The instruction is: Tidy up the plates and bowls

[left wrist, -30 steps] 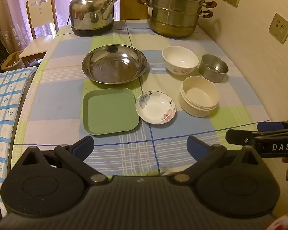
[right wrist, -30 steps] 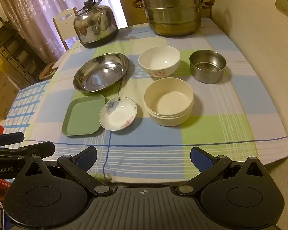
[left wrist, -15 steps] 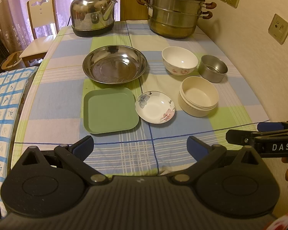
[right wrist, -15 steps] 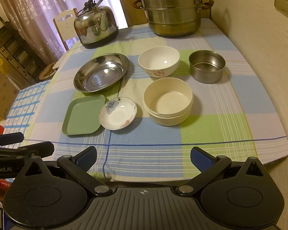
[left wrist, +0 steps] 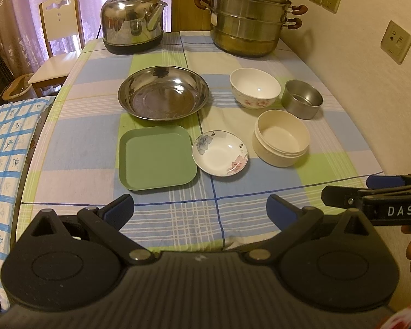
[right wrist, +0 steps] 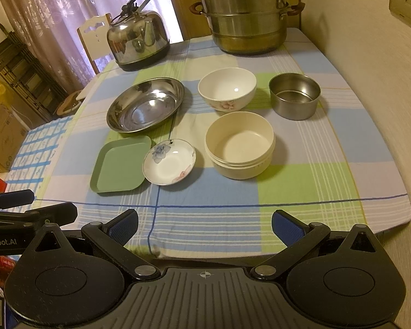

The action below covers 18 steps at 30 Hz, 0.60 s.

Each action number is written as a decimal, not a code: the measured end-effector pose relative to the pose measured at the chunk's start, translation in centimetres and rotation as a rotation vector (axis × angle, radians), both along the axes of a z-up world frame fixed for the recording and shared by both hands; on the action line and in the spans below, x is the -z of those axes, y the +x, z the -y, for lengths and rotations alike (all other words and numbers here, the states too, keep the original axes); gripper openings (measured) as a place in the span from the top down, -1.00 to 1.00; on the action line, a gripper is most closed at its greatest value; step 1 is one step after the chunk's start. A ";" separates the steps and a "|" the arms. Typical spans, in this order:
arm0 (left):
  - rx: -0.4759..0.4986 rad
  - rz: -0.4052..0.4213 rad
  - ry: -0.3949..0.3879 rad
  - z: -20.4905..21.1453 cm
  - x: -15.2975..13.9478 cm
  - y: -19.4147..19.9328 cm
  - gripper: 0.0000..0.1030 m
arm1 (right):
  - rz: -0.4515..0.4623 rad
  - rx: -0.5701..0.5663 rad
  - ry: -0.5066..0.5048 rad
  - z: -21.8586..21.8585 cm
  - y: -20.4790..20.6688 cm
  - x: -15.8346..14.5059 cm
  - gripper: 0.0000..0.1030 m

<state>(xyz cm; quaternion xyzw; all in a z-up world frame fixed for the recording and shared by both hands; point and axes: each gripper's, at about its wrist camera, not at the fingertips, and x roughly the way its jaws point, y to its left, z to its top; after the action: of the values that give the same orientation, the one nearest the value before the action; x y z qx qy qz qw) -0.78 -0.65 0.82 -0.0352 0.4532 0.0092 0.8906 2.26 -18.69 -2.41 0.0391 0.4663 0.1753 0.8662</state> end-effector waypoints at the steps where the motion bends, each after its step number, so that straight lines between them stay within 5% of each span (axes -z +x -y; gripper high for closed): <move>1: 0.000 0.000 0.000 0.0 0.0 0.0 -0.99 | 0.000 0.000 0.000 0.0 0.0 0.0 -1.00; 18: 0.000 0.003 -0.001 0.0 0.0 -0.1 -0.99 | 0.004 0.001 0.001 0.2 -0.1 -0.1 -1.00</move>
<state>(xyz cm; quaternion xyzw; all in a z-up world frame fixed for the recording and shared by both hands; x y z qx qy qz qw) -0.84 -0.62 0.79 -0.0354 0.4521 0.0088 0.8912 2.16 -18.91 -2.33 0.0394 0.4647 0.1753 0.8671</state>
